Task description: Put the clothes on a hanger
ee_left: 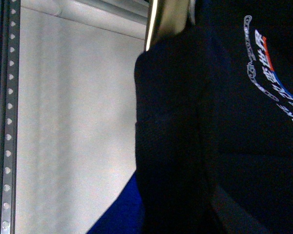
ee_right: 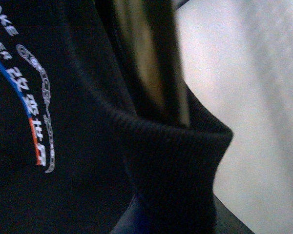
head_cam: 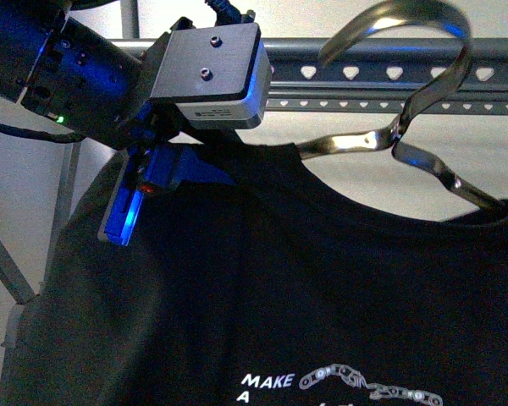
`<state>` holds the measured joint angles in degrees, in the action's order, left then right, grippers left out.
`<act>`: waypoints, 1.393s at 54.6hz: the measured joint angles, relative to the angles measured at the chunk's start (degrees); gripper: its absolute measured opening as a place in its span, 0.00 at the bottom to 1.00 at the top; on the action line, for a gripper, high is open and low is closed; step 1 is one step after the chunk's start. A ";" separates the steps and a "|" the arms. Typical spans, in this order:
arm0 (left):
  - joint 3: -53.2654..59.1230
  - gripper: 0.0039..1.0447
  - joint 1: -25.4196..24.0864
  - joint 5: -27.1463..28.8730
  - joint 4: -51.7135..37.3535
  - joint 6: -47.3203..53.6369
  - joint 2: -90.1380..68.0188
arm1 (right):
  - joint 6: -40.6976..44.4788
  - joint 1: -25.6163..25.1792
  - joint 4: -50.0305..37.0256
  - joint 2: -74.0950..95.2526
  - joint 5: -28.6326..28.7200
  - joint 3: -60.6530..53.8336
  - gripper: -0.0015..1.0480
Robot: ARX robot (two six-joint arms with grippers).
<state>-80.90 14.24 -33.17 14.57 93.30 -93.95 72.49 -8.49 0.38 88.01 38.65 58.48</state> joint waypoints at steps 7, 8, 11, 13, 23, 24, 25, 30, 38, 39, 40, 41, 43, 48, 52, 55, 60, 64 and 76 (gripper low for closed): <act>0.00 0.44 0.00 -0.07 -0.04 0.00 0.22 | -0.87 -1.55 4.94 -0.44 0.59 -3.34 0.06; 0.00 0.47 0.02 -0.07 -0.04 0.00 0.22 | -1.05 -1.81 5.62 -0.44 0.70 -4.00 0.06; 0.00 0.59 0.00 -0.07 -0.04 0.00 0.22 | -2.01 -2.49 7.69 -0.37 0.70 -6.03 0.06; 0.00 0.66 0.02 -0.07 -0.04 0.00 0.22 | -2.89 -2.71 7.23 -0.37 1.01 -7.26 0.06; 4.09 0.92 -0.20 -0.22 -13.11 -9.33 0.22 | -12.33 -3.10 0.90 -2.40 4.90 -12.24 0.04; 5.97 0.95 -0.31 1.01 -19.50 -16.39 0.15 | -13.97 -3.10 0.20 -3.26 5.31 -13.05 0.04; 7.58 0.96 -0.50 2.97 -25.77 -21.05 -0.15 | -15.67 -3.10 -0.22 -4.22 5.77 -13.81 0.04; 8.90 0.94 -2.12 13.60 -44.37 -48.83 -2.58 | -21.51 -3.50 -0.09 -9.57 6.25 -16.20 0.04; 6.01 0.94 -8.55 30.93 -42.42 -96.35 -0.94 | -37.51 -7.28 3.74 -19.45 7.32 -16.31 0.04; 6.56 0.94 -9.44 32.37 -43.39 -101.94 -0.09 | -39.23 -7.87 4.17 -20.48 7.76 -16.22 0.04; 6.73 0.94 -9.73 32.41 -43.47 -103.93 0.22 | -40.09 -8.17 4.42 -20.98 7.87 -16.13 0.04; 7.15 0.94 -10.29 32.17 -43.76 -106.42 0.92 | -42.27 -8.76 4.70 -21.81 8.22 -15.93 0.04; 8.11 0.94 -10.88 31.39 -44.98 -110.03 1.88 | -44.83 -9.60 5.11 -22.82 8.81 -15.30 0.04; 10.97 0.83 -10.75 36.28 -36.72 -108.37 7.02 | -52.43 -12.04 5.97 -23.69 10.62 -11.69 0.04; 18.29 0.71 -10.14 37.79 -35.85 -101.83 12.76 | -58.27 -13.77 6.54 -22.32 10.91 -7.32 0.04; 24.11 0.62 -9.81 37.94 -37.83 -98.99 16.37 | -63.10 -14.93 8.48 -20.31 10.80 -3.45 0.04; 34.29 0.45 -9.66 37.09 -42.49 -95.67 21.70 | -70.07 -15.87 11.47 -14.75 9.33 4.00 0.04; 40.52 0.33 -10.01 37.05 -45.09 -94.68 24.20 | -72.89 -15.28 13.64 -10.49 6.88 8.22 0.04; 54.66 0.03 -13.03 33.55 -50.53 -93.79 31.45 | -78.25 -9.79 13.35 -1.53 -0.55 11.47 0.04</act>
<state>-26.24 1.21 0.38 -35.97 -0.49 -62.50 -5.76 -18.28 13.74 86.48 38.11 69.95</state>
